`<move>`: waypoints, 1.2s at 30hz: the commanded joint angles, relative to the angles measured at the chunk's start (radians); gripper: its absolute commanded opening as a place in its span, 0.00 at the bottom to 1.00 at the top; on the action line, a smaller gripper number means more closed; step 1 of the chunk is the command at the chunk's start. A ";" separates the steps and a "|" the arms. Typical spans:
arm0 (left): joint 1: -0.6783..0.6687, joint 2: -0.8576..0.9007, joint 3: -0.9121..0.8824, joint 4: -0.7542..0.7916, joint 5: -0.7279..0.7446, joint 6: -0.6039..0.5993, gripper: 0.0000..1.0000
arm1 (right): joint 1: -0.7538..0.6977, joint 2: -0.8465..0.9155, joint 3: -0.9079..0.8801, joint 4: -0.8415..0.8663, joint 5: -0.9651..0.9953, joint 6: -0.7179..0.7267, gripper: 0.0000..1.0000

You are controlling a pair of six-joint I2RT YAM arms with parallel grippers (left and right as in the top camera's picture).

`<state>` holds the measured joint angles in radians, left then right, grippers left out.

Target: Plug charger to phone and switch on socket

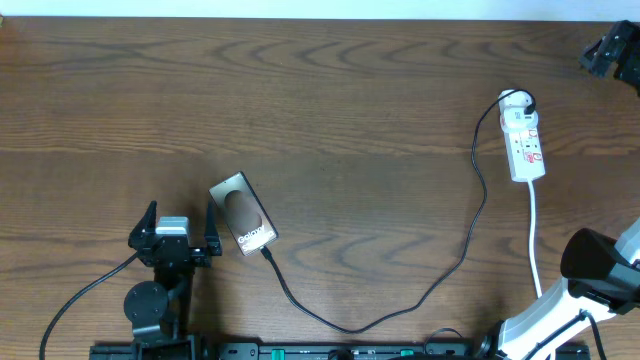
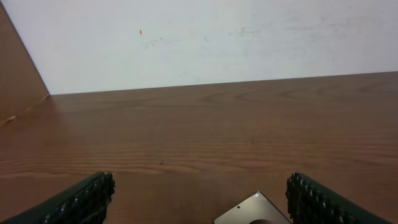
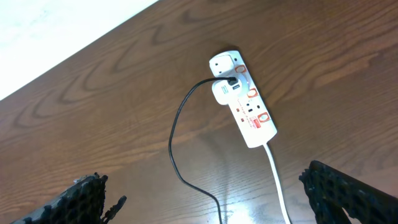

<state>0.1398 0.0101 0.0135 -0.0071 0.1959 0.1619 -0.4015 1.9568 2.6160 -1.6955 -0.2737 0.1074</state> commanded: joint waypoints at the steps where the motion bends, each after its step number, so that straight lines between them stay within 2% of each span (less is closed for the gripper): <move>1: -0.002 -0.006 -0.010 -0.048 0.004 0.006 0.90 | 0.003 0.001 0.006 -0.002 -0.006 0.011 0.99; 9: -0.002 -0.006 -0.010 -0.048 0.004 0.006 0.90 | 0.007 0.007 0.000 0.040 0.012 0.008 0.99; 11: -0.002 -0.006 -0.010 -0.048 0.004 0.006 0.90 | 0.025 0.007 -0.015 0.101 -0.004 0.016 0.99; 15: -0.002 -0.006 -0.010 -0.048 0.004 0.006 0.91 | 0.129 -0.023 -0.135 0.336 -0.034 0.019 0.99; 18: -0.002 -0.006 -0.010 -0.048 0.005 0.006 0.90 | 0.219 -0.088 -0.337 0.556 -0.015 0.019 0.99; 22: -0.002 -0.006 -0.010 -0.048 0.005 0.006 0.91 | 0.315 -0.221 -0.711 0.859 0.045 0.019 0.99; 23: -0.002 -0.006 -0.010 -0.048 0.005 0.006 0.90 | 0.342 -0.274 -0.857 0.966 0.056 0.019 0.99; 28: -0.002 -0.006 -0.010 -0.048 0.004 0.006 0.90 | 0.381 -0.447 -1.290 1.255 0.058 0.019 0.99; 29: -0.002 -0.006 -0.010 -0.048 0.004 0.006 0.90 | 0.383 -0.460 -1.321 1.277 0.058 0.019 0.99; 32: -0.002 -0.006 -0.010 -0.048 0.004 0.006 0.90 | 0.387 -0.599 -1.584 1.439 0.058 0.019 0.99; 36: -0.002 -0.006 -0.010 -0.048 0.004 0.006 0.90 | 0.388 -0.793 -1.848 1.592 0.089 0.019 0.99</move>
<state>0.1398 0.0097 0.0174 -0.0139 0.1883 0.1619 -0.0277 1.2991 0.9043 -0.1673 -0.2203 0.1257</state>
